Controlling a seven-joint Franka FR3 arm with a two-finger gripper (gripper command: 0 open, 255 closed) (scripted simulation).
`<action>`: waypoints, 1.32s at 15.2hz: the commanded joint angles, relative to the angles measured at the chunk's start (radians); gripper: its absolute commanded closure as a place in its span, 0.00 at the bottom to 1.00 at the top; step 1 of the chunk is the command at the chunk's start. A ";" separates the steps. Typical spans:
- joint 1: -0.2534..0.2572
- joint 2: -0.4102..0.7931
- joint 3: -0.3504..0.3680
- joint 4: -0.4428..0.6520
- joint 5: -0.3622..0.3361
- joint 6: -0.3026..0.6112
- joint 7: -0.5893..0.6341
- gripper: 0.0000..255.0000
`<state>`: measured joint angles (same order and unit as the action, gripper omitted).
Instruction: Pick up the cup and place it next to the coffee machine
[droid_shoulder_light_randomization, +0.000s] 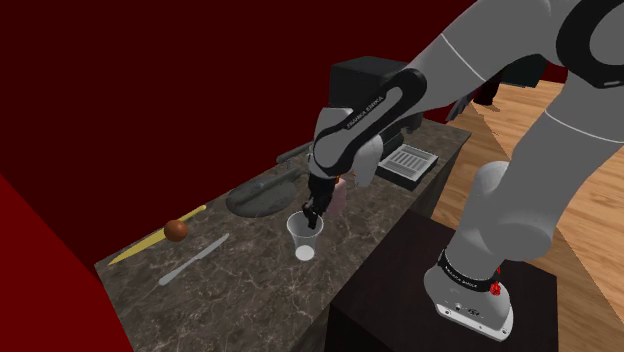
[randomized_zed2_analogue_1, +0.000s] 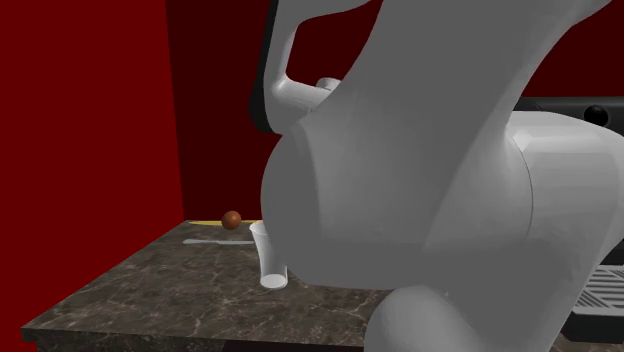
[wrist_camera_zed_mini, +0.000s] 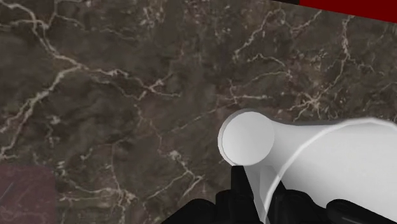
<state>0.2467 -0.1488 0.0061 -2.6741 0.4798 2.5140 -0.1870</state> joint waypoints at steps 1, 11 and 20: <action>-0.005 -0.027 0.001 0.006 -0.021 -0.031 0.022 1.00; -0.028 -0.146 0.005 0.046 -0.092 -0.182 0.099 1.00; -0.043 -0.226 0.006 0.105 -0.133 -0.316 0.150 1.00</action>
<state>0.2039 -0.3696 0.0102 -2.5783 0.3502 2.2118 -0.0440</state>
